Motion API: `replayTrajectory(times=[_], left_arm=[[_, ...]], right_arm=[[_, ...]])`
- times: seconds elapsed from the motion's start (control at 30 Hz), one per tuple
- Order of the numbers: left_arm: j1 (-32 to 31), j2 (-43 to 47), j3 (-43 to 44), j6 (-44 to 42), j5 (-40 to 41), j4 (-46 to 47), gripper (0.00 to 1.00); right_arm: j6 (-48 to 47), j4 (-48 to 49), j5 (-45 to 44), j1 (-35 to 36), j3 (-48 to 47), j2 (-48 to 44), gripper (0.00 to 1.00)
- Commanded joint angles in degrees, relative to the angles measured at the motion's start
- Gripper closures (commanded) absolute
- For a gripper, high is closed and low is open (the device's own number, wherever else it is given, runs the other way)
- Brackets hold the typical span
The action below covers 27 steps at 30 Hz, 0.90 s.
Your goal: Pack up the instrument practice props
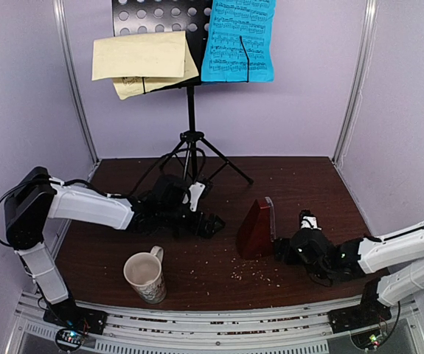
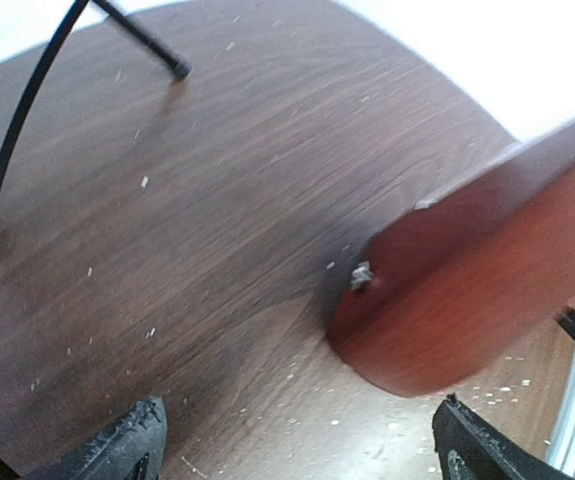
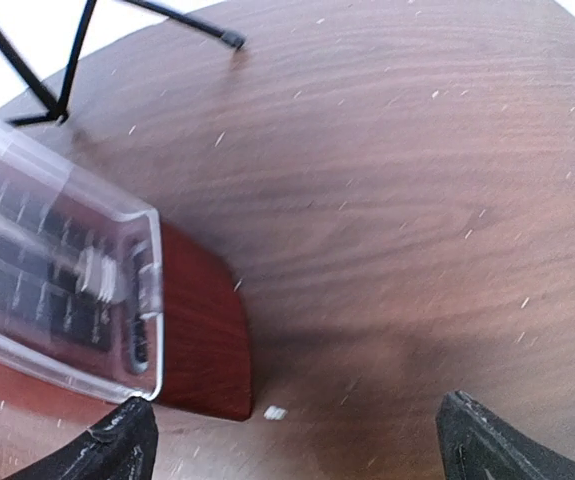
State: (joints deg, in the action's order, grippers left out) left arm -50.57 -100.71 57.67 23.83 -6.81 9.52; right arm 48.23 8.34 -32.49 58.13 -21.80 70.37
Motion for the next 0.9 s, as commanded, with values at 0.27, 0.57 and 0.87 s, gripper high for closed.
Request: replayTrajectory(times=[0.27,0.57,0.87], left_arm=[[-1.9,-1.8,9.9,-10.5,-16.8,8.6,0.02],[-2.8,-11.6,17.5,-14.5,-23.3,14.1,0.02],[-2.7,-16.5,22.1,-16.4,-23.1,12.5,0.02]], right_arm=[[-9.3,1.0,6.7,-7.0,2.7,-9.1,0.00],[-8.5,3.5,11.3,-8.2,5.8,-15.5,0.00],[-10.8,5.8,15.9,-8.4,5.9,-14.6,0.00]])
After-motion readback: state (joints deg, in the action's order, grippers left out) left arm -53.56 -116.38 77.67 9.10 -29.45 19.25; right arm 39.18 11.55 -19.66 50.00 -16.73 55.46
